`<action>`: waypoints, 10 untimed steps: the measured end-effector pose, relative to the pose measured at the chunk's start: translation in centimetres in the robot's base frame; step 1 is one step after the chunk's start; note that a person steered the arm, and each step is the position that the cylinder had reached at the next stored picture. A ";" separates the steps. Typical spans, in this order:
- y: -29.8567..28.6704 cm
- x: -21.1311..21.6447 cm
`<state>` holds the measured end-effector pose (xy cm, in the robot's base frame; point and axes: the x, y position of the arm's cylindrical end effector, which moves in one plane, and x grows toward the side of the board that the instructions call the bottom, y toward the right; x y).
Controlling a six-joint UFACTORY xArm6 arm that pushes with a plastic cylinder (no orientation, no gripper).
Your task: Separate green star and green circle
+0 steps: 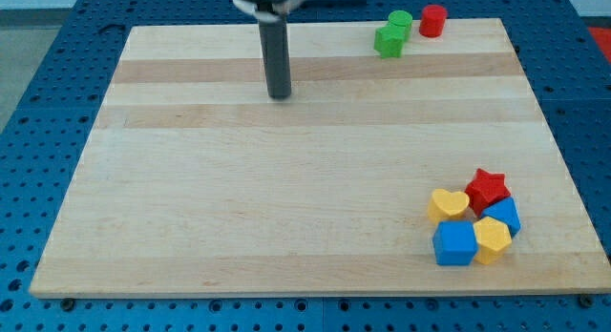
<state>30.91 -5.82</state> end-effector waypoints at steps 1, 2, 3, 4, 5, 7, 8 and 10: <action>0.9 -6.3; 3.9 -10.4; 8.2 -11.7; 12.1 -11.5; 15.3 -11.6; 18.8 -9.8; 18.8 -6.1; 18.2 -4.1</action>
